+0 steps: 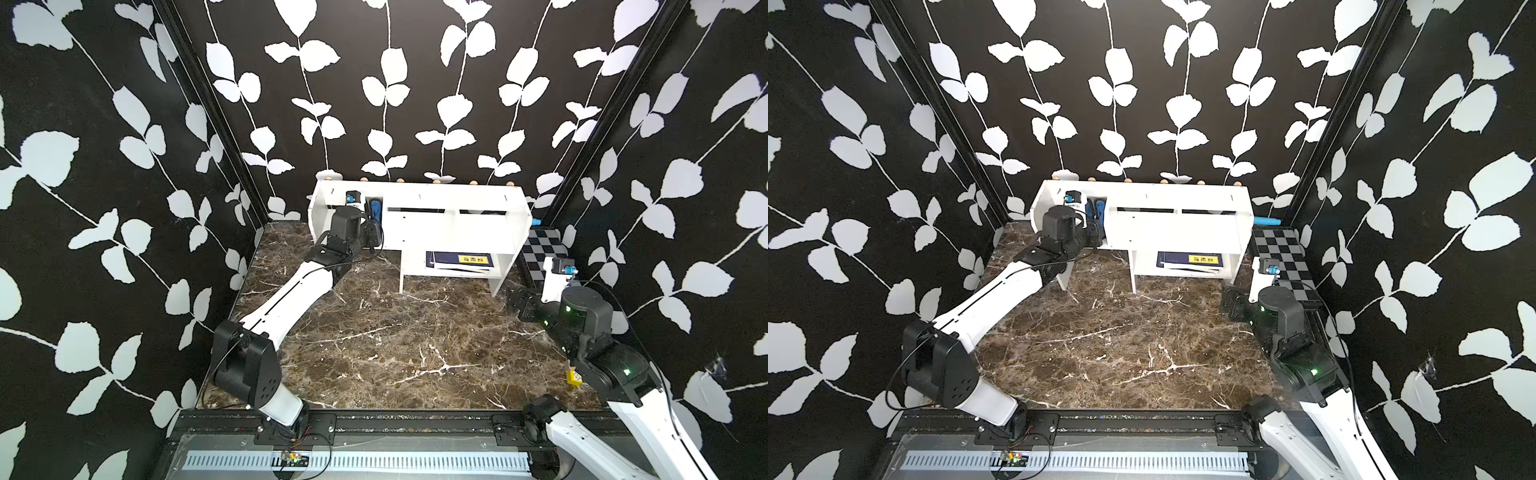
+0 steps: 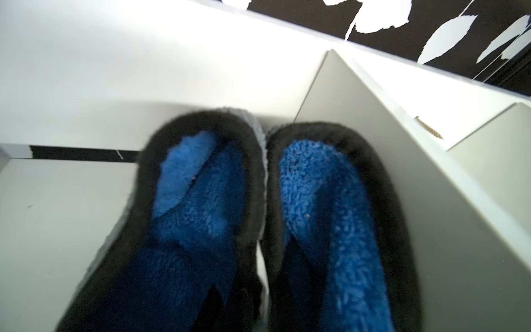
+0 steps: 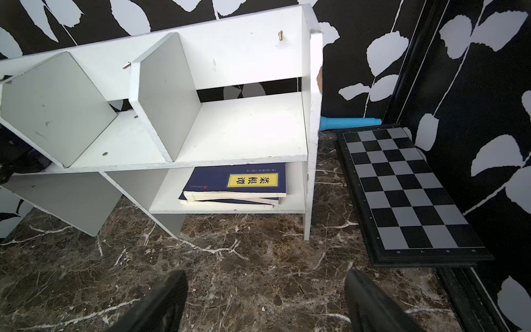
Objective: Wipe the bookshelf clean with a cloth
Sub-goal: Wipe the dust from the shelf, then place the cleaning item at the center of the board.
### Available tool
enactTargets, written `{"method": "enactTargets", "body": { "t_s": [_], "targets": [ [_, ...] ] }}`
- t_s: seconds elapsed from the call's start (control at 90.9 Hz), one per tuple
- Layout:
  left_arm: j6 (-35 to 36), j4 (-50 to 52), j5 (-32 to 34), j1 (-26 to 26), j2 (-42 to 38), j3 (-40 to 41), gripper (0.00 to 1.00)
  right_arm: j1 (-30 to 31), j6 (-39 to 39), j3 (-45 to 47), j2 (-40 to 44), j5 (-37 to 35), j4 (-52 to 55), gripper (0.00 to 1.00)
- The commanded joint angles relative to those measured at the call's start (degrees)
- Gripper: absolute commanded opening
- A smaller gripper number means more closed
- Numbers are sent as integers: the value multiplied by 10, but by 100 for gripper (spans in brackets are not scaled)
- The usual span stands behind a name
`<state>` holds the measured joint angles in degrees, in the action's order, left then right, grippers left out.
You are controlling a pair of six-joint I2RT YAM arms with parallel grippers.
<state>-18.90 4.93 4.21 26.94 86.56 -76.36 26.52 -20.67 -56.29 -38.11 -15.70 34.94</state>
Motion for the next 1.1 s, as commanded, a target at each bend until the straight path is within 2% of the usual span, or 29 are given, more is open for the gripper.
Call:
{"method": "enactTargets", "body": {
  "t_s": [0.0,0.132,0.319,0.462,0.594,0.715,0.77,0.979,1.089],
  "targets": [
    [39,19,44,5,-60,19,0,3,-8,4,-1,6,-25,88],
    [76,49,51,4,-91,19,0,3,-9,-2,-9,13,-25,88],
    [129,63,17,3,-146,48,0,3,-6,-9,-16,28,-20,88],
    [133,71,-10,1,-152,47,0,3,-16,-15,-40,53,-33,88],
    [119,44,-119,1,-165,51,0,5,-29,-25,-58,86,-53,88],
    [130,34,-248,1,-191,56,0,7,-24,-35,-57,70,-47,88],
    [136,51,-277,1,-205,62,0,6,-17,-38,-52,57,-39,88],
    [179,185,-247,2,-310,147,0,6,-1,-30,-8,-26,-12,90],
    [208,282,-216,2,-368,170,0,6,-3,-20,3,-41,-12,90]
  ]
}}
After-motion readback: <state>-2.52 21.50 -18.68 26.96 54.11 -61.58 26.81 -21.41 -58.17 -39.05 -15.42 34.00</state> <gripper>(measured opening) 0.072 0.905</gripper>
